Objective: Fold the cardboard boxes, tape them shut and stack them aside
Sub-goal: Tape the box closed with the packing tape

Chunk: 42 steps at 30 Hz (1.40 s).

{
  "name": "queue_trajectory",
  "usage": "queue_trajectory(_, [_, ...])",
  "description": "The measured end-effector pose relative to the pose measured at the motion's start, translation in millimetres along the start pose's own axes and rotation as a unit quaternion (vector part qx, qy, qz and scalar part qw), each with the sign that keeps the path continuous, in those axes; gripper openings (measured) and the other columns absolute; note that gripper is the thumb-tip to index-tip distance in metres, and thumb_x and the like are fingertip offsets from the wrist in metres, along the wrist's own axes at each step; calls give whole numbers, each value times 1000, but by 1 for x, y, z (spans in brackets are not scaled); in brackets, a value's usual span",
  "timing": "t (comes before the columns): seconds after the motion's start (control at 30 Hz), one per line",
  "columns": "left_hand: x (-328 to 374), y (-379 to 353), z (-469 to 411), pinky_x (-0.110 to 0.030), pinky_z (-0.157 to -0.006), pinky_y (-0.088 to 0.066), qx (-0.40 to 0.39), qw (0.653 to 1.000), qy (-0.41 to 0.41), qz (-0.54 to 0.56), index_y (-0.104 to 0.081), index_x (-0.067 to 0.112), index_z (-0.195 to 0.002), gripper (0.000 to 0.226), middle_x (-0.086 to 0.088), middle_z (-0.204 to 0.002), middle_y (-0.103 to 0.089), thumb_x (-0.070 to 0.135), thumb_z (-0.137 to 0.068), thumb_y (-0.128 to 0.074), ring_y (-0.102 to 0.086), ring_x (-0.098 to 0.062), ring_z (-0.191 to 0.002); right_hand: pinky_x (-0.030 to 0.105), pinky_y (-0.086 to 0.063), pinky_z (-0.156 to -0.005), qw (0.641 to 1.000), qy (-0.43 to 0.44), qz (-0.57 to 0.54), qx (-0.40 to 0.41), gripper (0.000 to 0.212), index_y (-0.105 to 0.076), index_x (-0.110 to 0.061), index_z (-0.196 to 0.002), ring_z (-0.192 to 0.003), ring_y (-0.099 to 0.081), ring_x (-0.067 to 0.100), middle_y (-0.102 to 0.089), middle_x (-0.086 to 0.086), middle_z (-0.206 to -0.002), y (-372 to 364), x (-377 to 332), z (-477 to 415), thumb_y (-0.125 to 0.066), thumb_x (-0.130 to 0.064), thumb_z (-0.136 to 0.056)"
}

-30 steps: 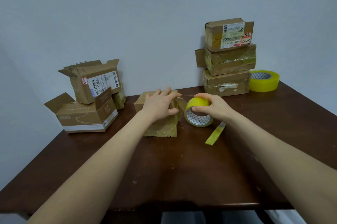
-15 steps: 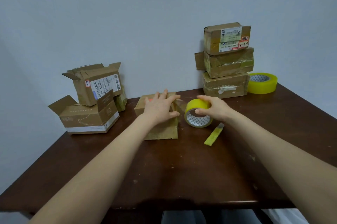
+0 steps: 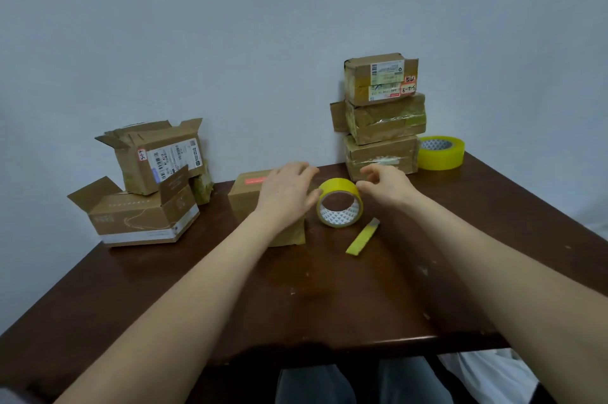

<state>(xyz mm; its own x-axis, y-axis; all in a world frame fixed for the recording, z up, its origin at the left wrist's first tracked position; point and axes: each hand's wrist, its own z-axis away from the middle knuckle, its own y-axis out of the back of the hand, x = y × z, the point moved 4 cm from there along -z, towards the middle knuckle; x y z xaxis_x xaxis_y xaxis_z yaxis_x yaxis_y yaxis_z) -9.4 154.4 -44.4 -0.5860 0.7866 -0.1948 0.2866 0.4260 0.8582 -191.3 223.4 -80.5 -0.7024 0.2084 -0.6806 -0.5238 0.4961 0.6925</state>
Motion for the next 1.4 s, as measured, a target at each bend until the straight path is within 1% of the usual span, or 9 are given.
queue_trajectory(0.1, [48,7,10,-35,-65,-49,44,995,-87,26,-66,12,-101,21,-8,-98,-65,28,-88,-59,-63,-31,-93,28,-41,-90,999,-18,-6,44,35,-59,-14,-125,-114,-56,24,-64,7,-121,9,2,4,-57,-27,-93])
queue_trajectory(0.27, [96,-33,17,-38,-75,-47,-157,987,-20,16,-62,9,-108,41,-11,-112,-62,45,-93,-51,-58,-30,-107,32,-44,-92,997,-30,-14,68,26,-63,-17,-117,-112,-57,23,-65,6,-118,20,5,9,-52,-22,-95])
queue_trajectory(0.4, [101,-52,20,-40,-80,-48,-207,978,22,9,-62,4,-112,43,-14,-115,-61,41,-91,-57,-57,-33,-110,33,-44,-92,996,-34,-24,74,24,-65,-19,-114,-112,-57,23,-65,5,-117,22,11,9,-50,-21,-95])
queue_trajectory(0.57, [95,-45,24,-39,-76,-48,-190,981,34,2,-63,3,-105,20,-14,-111,-63,12,-89,-56,-59,-33,-105,33,-44,-89,993,-33,-54,94,27,-65,-19,-114,-112,-56,26,-63,7,-121,27,12,5,-44,-19,-97])
queue_trajectory(0.73, [62,-4,24,-38,-71,-44,-79,992,86,57,-56,7,-107,25,-13,-106,-62,23,-88,-54,-59,-35,-99,29,-41,-83,988,-49,-81,121,27,-63,-19,-116,-109,-57,25,-64,6,-119,34,11,-5,-44,-18,-97])
queue_trajectory(0.83, [23,24,17,-38,-69,-41,1,981,159,112,-56,9,-100,22,-12,-96,-63,29,-91,-53,-58,-33,-91,29,-43,-81,994,-43,-67,71,31,-58,-17,-120,-104,-58,22,-63,4,-113,19,9,-9,-59,-28,-91])
queue_trajectory(1.0, [-15,29,4,-34,-67,-37,62,951,254,167,-46,13,-91,21,-7,-93,-56,33,-98,-44,-55,-26,-85,34,-41,-100,995,-8,-68,-72,73,-37,-14,-144,-126,-49,24,-51,10,-138,-24,-15,-19,-60,-52,-87])
queue_trajectory(1.17, [-14,8,-13,-36,-67,-39,40,947,261,184,-47,9,-102,22,-11,-98,-59,30,-99,-43,-57,-30,-90,36,-42,-100,995,9,16,-100,56,-50,-16,-136,-125,-51,23,-54,4,-138,-43,-30,-39,-55,-48,-91])
queue_trajectory(1.4, [-31,-5,10,-37,-56,-42,66,961,221,154,-44,8,-101,18,-4,-78,-55,25,-98,-48,-55,-26,-70,31,-45,-90,985,-14,-29,-170,54,-59,-14,-129,-113,-55,23,-57,7,-130,-40,-33,-38,-69,-39,-84])
